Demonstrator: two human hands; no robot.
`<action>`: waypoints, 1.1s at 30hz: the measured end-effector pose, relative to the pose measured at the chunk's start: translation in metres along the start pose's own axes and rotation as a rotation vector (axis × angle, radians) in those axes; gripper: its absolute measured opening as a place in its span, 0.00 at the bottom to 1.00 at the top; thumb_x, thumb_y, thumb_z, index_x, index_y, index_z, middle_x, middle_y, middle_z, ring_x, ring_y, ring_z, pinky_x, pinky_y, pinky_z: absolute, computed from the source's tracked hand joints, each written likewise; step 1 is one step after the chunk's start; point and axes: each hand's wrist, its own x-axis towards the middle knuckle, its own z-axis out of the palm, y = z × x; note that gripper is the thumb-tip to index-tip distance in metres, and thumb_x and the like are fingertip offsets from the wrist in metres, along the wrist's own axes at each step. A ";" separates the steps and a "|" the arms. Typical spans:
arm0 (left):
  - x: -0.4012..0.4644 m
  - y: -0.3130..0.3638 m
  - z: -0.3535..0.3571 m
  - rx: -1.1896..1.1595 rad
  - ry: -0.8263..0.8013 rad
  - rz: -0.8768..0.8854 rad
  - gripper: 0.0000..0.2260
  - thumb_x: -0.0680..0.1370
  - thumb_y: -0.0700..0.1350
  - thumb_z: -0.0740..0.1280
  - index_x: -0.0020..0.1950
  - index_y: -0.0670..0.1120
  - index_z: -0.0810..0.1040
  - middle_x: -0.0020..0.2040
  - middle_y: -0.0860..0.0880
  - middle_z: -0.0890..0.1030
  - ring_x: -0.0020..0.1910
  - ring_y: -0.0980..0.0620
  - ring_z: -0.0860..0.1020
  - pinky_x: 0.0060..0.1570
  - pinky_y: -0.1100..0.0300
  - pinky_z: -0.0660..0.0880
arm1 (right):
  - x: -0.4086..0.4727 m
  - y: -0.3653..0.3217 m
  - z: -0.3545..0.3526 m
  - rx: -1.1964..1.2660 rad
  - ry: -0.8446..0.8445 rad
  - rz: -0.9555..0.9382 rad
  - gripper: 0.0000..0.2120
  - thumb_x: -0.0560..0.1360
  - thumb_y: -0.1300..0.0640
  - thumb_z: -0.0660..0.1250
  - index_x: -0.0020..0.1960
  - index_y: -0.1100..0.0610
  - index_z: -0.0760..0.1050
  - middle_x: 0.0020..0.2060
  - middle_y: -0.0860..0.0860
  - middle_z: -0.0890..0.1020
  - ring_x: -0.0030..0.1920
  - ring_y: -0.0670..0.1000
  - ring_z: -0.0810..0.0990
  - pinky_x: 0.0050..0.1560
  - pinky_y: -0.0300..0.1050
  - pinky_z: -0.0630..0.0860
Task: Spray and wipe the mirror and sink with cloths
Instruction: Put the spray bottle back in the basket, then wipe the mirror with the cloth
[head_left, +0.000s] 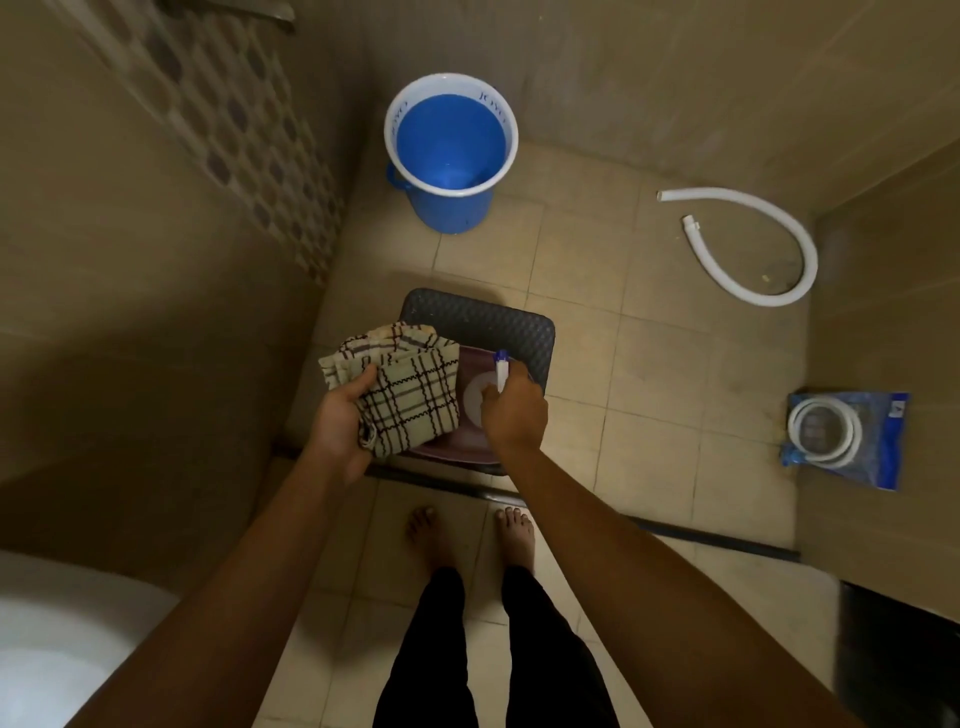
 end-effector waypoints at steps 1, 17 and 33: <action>-0.003 0.002 0.001 -0.003 -0.004 0.004 0.12 0.82 0.49 0.60 0.59 0.47 0.81 0.54 0.46 0.86 0.52 0.46 0.85 0.42 0.51 0.83 | -0.001 0.001 -0.005 0.002 -0.005 -0.010 0.18 0.80 0.55 0.66 0.68 0.59 0.71 0.59 0.59 0.81 0.59 0.60 0.80 0.57 0.52 0.78; -0.132 0.063 0.045 -0.104 -0.126 0.221 0.14 0.83 0.47 0.58 0.55 0.45 0.82 0.51 0.44 0.86 0.48 0.47 0.86 0.38 0.54 0.83 | -0.062 -0.108 -0.106 0.784 -0.792 -0.182 0.28 0.66 0.36 0.76 0.60 0.50 0.80 0.55 0.50 0.86 0.56 0.50 0.84 0.52 0.45 0.82; -0.309 0.109 -0.003 0.280 0.346 0.883 0.08 0.75 0.41 0.72 0.54 0.48 0.82 0.49 0.51 0.87 0.49 0.53 0.85 0.46 0.62 0.81 | -0.197 -0.203 -0.126 0.841 -1.378 -0.295 0.21 0.72 0.53 0.70 0.64 0.56 0.77 0.57 0.56 0.84 0.57 0.56 0.84 0.49 0.52 0.83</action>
